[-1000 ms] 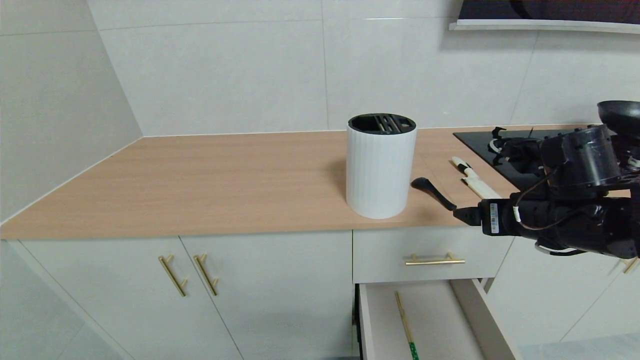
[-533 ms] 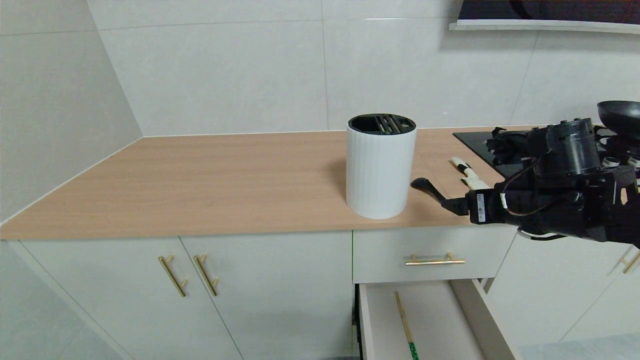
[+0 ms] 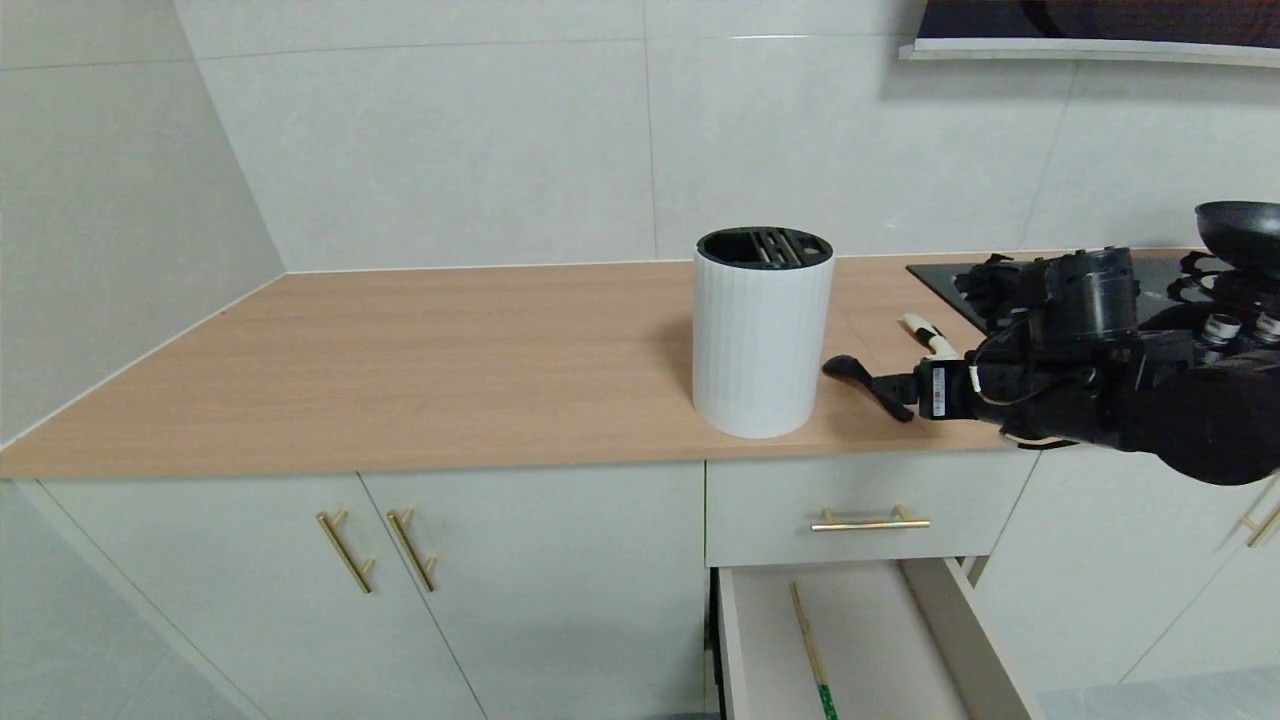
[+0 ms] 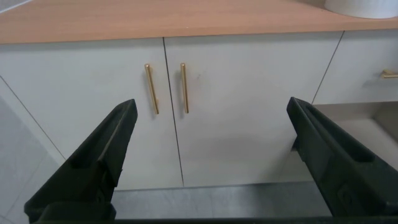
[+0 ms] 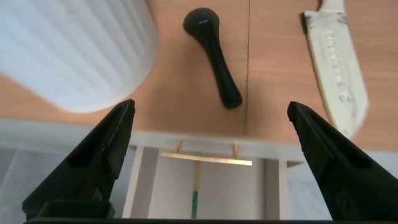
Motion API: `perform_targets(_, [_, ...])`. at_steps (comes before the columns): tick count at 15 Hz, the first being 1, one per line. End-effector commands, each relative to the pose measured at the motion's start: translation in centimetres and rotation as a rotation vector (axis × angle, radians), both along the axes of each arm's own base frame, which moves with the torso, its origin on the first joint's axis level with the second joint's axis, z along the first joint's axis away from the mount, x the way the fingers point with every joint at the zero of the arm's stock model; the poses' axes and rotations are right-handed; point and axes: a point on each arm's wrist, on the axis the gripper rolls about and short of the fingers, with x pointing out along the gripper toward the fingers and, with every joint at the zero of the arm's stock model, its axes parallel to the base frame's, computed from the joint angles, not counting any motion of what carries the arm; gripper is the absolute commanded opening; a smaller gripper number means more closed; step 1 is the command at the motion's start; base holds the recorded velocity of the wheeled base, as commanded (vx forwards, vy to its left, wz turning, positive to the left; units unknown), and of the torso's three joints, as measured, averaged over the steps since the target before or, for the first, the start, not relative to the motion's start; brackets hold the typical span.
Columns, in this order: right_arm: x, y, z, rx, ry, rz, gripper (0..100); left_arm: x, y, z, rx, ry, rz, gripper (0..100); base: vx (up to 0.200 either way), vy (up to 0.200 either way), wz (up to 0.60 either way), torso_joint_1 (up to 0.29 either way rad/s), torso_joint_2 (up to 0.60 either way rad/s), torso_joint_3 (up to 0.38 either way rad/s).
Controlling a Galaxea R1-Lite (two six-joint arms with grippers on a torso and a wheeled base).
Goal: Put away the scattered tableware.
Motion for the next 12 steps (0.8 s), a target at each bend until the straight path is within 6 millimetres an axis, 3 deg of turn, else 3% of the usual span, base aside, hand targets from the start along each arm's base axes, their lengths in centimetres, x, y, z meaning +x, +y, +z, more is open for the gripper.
perform_targets(1, [2.1, 0.5, -3.7, -0.038, 0.056, -0.006, 100, 0.0, 0.0, 0.0, 0.0, 0.0, 0.0, 100, 0.0, 0.0, 0.0, 0.0, 0.0, 0.0])
perform_targets(5, [3.7, 0.9, -5.8, -0.035, 0.016, -0.009, 100, 0.0, 0.0, 0.0, 0.0, 0.0, 0.0, 100, 0.0, 0.0, 0.0, 0.0, 0.0, 0.0])
perform_targets(12, [4.6, 0.6, -6.2, -0.028, -0.023, -0.034, 100, 0.0, 0.0, 0.0, 0.0, 0.0, -0.001, 100, 0.0, 0.0, 0.0, 0.0, 0.0, 0.0])
